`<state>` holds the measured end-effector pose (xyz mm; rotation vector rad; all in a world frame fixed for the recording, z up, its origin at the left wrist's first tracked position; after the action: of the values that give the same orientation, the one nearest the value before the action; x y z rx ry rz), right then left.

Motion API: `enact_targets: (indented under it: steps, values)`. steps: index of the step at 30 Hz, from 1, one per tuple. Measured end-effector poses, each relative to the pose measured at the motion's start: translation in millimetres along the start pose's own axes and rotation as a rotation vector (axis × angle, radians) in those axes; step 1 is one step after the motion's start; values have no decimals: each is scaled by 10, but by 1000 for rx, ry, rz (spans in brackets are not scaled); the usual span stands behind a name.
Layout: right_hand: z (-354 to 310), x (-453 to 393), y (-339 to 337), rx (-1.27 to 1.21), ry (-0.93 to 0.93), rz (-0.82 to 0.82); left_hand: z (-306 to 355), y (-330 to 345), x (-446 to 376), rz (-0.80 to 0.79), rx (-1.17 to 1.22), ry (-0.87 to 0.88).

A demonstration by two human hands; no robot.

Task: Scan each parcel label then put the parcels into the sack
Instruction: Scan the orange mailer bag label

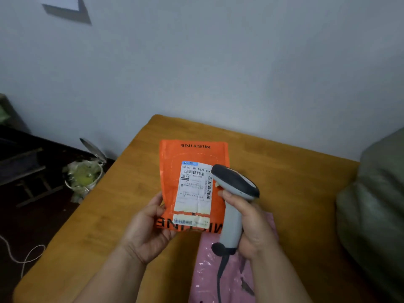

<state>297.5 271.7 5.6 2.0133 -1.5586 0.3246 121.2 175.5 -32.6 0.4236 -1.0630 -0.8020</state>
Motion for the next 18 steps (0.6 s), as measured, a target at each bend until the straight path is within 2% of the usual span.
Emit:
enact_targets:
  steps: [2,5,7,14,18]
  values:
    - [-63,91,-20,51,-64,37,-9,67,124,64,-154,75]
    - [-123,215,-46,127,-150,83,-1,186,320,46,-407,243]
    - [-164,306,-56,137,-188,90,9,230,429,36,-493,317]
    - [-274,593,-113,173,-243,69,-7,251,696,110,-478,458]
    - [-376,727,-112,214,-316,109,39,226,717,155,-442,518]
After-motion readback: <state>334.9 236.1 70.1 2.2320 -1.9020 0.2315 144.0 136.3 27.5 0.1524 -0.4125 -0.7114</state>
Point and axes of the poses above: each hand's wrist, its own x-axis away from the middle knuckle, its own y-axis out of the palm, z = x × y, the point moved 2 cm from there along -x, towards the middle knuckle, and after that the axes turned 9 degrees about z, right-handed, at the moved point
